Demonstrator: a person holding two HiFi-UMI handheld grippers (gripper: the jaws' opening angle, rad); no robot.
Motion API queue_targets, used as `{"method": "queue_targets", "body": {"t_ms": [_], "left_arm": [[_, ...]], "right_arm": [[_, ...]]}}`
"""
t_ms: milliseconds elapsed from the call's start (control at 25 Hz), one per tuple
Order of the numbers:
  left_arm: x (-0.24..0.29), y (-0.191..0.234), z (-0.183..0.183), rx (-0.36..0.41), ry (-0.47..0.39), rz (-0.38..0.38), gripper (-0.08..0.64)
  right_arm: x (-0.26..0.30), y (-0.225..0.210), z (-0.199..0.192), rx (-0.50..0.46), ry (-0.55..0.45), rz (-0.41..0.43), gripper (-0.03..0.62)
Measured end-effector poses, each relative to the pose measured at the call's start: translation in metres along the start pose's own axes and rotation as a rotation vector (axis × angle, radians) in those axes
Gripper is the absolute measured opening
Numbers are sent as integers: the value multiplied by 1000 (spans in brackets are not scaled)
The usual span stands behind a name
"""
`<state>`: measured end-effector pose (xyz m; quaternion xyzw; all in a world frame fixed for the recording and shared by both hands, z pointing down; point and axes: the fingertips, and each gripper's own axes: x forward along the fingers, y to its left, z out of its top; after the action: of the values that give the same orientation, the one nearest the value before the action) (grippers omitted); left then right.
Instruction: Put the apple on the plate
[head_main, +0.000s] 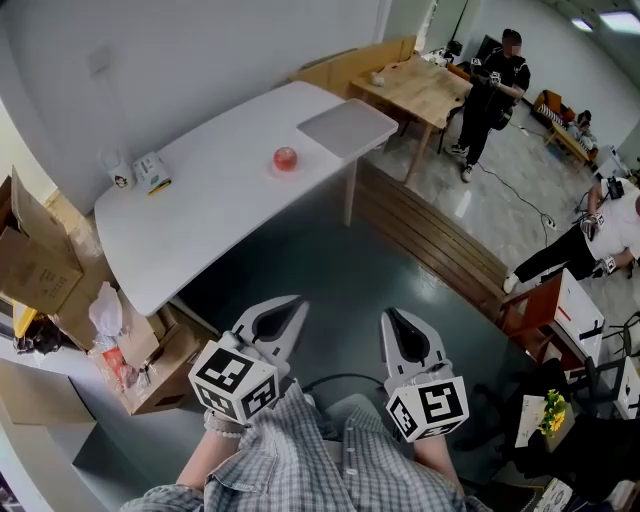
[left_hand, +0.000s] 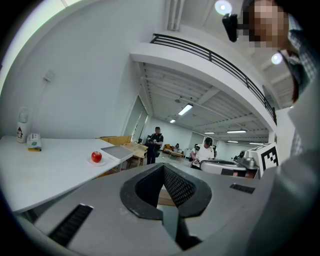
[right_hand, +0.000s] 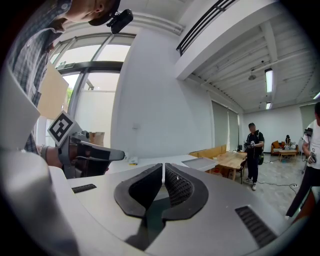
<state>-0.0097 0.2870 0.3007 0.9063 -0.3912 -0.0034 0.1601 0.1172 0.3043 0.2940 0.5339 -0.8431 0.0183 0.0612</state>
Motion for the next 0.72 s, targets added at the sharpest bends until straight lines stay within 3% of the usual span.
{"method": "queue_targets", "body": {"t_ms": [440,720], "left_arm": [[-3,10,3,-1,-9,10,9],[-3,27,-1,-21,-6,81,9]], "right_arm": [[-5,-11,-8,3,37,-40,31],[20,-13,-16,16,64,18,31]]}}
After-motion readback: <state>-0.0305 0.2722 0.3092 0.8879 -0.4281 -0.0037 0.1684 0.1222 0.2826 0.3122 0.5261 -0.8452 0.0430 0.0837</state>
